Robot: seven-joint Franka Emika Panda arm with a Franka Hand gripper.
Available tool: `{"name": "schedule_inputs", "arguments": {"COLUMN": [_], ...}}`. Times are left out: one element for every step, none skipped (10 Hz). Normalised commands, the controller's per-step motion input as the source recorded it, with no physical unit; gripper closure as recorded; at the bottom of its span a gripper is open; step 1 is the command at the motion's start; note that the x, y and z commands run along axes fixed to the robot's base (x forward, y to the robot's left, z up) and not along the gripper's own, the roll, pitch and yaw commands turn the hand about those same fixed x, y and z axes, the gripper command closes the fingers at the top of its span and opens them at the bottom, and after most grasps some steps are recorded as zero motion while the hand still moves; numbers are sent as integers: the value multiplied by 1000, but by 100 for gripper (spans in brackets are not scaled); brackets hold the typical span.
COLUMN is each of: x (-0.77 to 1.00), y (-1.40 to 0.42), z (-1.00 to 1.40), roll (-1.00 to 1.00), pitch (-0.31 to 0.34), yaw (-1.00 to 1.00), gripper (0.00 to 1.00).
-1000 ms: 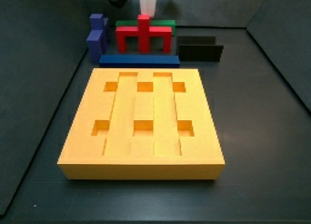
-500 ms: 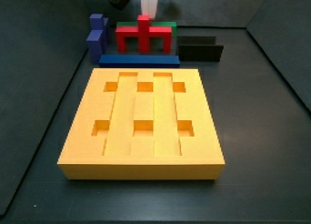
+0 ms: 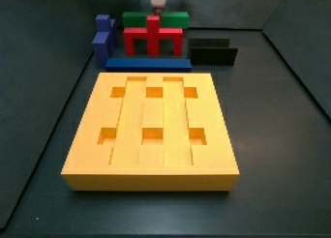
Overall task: Pick up the green object. Move up. Move to above the board. Insert the green object.
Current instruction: Move up, then move to above the board.
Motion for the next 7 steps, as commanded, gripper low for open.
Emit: {"name": "schedule_inputs", "arguments": {"x": [-34,0,-14,-23,6,14,10], "y": [-20,0,-2,-5,2,9,8], "z": [260,1400,1400,1400,1400,1400,1400], "roll": [39,0,-9,18,17,5,6], "pitch": [-1,0,33,43,39,67,89], "yaw": [-10,0,2,4,2,2,2], "gripper": [100,100,100,100,100,100,100]}}
